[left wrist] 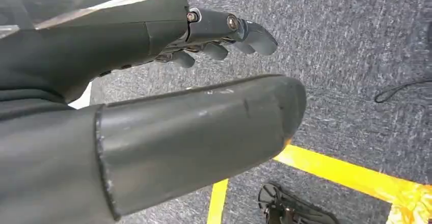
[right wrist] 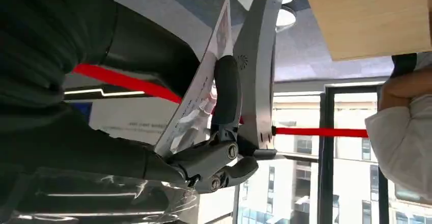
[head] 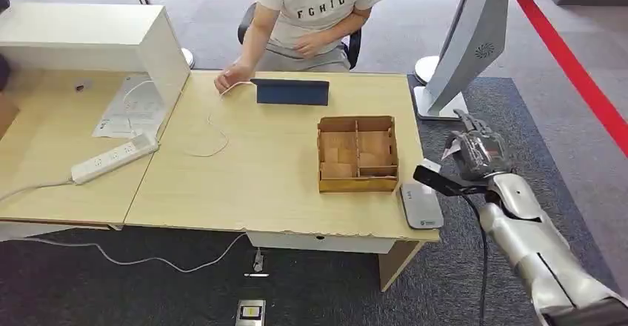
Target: Pass the card to the sensor for recognition and then transmit it.
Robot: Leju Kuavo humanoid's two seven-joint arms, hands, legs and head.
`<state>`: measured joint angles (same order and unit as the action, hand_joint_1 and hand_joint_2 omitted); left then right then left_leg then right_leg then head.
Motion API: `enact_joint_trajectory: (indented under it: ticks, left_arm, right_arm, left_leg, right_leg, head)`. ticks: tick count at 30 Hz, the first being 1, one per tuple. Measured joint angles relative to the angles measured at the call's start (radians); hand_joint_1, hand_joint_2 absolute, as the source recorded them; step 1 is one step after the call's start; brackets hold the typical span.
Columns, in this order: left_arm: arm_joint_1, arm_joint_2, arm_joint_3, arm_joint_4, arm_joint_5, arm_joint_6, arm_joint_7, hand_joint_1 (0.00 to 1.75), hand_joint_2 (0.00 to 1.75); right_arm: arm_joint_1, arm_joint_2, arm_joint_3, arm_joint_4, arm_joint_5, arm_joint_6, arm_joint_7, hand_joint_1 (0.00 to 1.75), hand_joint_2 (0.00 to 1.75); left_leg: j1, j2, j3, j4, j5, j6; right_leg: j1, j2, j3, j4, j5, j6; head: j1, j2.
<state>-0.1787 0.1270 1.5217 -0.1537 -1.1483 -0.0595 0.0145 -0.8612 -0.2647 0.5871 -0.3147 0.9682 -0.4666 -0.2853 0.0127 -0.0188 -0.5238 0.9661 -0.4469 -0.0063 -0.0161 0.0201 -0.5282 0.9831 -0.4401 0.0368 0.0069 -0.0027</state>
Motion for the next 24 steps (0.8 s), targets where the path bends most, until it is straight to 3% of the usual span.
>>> enact_joint_trajectory:
  ticks: [12, 24]
  left_arm:
    - [0.000, 0.008, 0.000, 0.000, -0.014, -0.002, -0.007, 0.00, 0.00]
    - [0.000, 0.008, 0.000, 0.000, -0.012, 0.008, -0.005, 0.00, 0.00]
  right_arm:
    - [0.060, 0.010, 0.001, 0.000, -0.016, -0.008, -0.007, 1.75, 1.75]
    - [0.107, 0.056, 0.001, 0.000, -0.042, -0.021, -0.033, 1.75, 1.75]
  left_leg:
    - [0.000, 0.000, 0.000, 0.000, 0.000, 0.000]
    - [0.000, 0.000, 0.000, 0.000, 0.000, 0.000]
  right_leg:
    - [0.000, 0.000, 0.000, 0.000, 0.000, 0.000]
    - [0.000, 0.000, 0.000, 0.000, 0.000, 0.000]
  head:
    - [0.000, 0.000]
    - [0.000, 0.000]
